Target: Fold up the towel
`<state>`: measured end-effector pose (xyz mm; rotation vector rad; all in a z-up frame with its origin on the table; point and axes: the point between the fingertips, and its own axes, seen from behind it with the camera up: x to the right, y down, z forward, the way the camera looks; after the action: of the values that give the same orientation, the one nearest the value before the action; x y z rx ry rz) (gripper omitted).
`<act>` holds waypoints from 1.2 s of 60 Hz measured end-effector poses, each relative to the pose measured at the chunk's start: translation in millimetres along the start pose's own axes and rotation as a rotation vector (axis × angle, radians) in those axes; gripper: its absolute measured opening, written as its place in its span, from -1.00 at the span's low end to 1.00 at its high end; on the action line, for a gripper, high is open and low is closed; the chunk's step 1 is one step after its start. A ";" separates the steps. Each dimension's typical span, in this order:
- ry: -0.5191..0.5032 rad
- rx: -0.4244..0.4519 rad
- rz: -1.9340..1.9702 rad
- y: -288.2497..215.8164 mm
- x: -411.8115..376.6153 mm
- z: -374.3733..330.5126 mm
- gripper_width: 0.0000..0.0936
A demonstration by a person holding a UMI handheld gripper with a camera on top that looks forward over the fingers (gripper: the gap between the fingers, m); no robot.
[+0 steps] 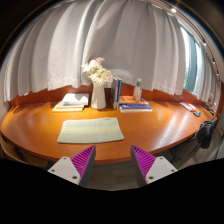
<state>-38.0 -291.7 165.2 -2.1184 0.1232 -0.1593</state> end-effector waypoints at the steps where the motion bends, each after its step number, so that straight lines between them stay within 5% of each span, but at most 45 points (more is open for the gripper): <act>1: -0.011 -0.014 -0.006 6.6 -9.5 6.0 0.46; 21: -0.260 -0.154 -0.096 59.6 -204.1 115.7 0.49; 36: -0.274 -0.190 -0.172 52.9 -267.0 200.4 0.44; 41: -0.260 -0.185 -0.193 52.2 -270.0 213.1 0.24; 51: -0.189 -0.147 -0.184 53.3 -250.7 221.0 -0.78; 60: -0.197 -0.168 -0.199 43.5 -243.9 221.8 -0.90; 72: -0.151 -0.040 -0.124 -45.1 -180.5 202.1 -0.90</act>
<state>-181.9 -71.3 86.8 -2.1708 -0.0956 -0.0700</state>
